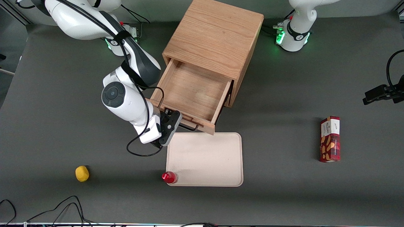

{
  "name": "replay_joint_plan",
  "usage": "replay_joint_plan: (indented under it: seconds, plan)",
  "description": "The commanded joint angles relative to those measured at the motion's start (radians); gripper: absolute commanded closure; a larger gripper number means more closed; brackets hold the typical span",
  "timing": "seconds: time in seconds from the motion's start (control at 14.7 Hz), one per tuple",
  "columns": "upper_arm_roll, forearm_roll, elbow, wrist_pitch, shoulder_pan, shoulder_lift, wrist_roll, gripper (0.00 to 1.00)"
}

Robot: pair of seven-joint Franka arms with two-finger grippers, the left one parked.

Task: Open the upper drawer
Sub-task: 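Pull the upper drawer outward from the cabinet with the right gripper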

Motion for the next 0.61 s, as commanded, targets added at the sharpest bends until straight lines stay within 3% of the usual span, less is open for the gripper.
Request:
replay_joint_plan:
  seconds: [0.0,0.55]
  plan:
    - [-0.003,-0.006,0.042,0.003,-0.01,0.018,-0.02,0.0]
    - [-0.015,0.004,0.049,0.048,-0.023,0.02,-0.043,0.0]
